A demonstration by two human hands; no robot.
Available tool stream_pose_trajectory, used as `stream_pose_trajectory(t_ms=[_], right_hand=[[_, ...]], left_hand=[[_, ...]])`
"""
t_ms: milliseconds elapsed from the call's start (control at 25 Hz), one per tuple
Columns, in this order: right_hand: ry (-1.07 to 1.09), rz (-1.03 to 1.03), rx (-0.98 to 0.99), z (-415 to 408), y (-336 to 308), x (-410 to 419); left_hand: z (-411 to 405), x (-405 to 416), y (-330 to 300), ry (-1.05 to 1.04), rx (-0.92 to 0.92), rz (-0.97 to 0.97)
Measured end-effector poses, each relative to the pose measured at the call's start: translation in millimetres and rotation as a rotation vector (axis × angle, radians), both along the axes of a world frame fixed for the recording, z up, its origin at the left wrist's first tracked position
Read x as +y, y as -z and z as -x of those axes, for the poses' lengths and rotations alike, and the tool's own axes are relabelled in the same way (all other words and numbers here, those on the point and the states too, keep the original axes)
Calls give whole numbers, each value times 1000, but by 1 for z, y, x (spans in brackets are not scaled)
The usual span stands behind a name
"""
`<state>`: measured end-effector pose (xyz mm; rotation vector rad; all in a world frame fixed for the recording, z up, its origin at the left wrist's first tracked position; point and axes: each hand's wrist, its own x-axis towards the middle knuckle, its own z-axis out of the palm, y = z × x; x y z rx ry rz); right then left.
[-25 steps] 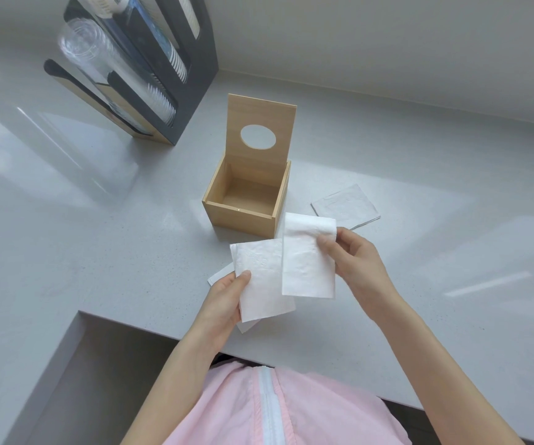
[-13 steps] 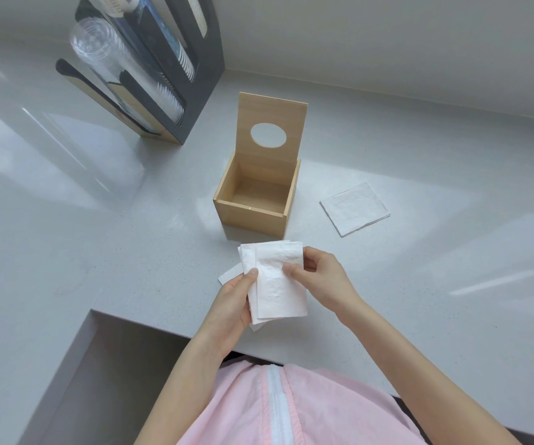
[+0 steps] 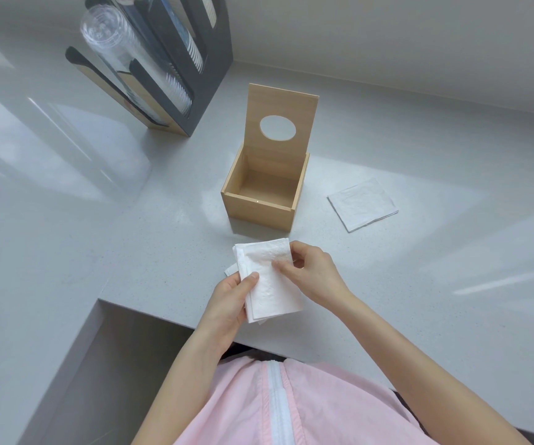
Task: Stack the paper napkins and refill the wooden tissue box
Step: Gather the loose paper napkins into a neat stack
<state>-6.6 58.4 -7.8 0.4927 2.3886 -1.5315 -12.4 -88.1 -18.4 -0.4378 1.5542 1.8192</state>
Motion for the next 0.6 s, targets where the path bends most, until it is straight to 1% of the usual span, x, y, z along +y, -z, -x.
stream_pose_trajectory(t_ms=[120, 160, 200, 280, 360, 440, 520, 600], right_hand=[[45, -32, -6, 4, 3, 3], [42, -98, -12, 4, 5, 5], [2, -211, -28, 4, 8, 6], [-137, -430, -76, 1, 13, 3], [-254, -569, -98, -1, 17, -5], [-339, -698, -75, -1, 19, -17], [-381, -777, -50, 0, 19, -26], [-371, -765, -60, 1, 19, -31]], left_hand=[[0, -6, -1, -77, 8, 17], [0, -9, -1, -116, 7, 15], [0, -12, -2, -154, 5, 11], [1, -16, -3, -205, 5, 11], [2, -19, -4, -229, 5, 13], [2, -21, -6, -246, 5, 18], [3, -24, -7, -264, 11, 26], [3, -28, -7, -277, 16, 29]])
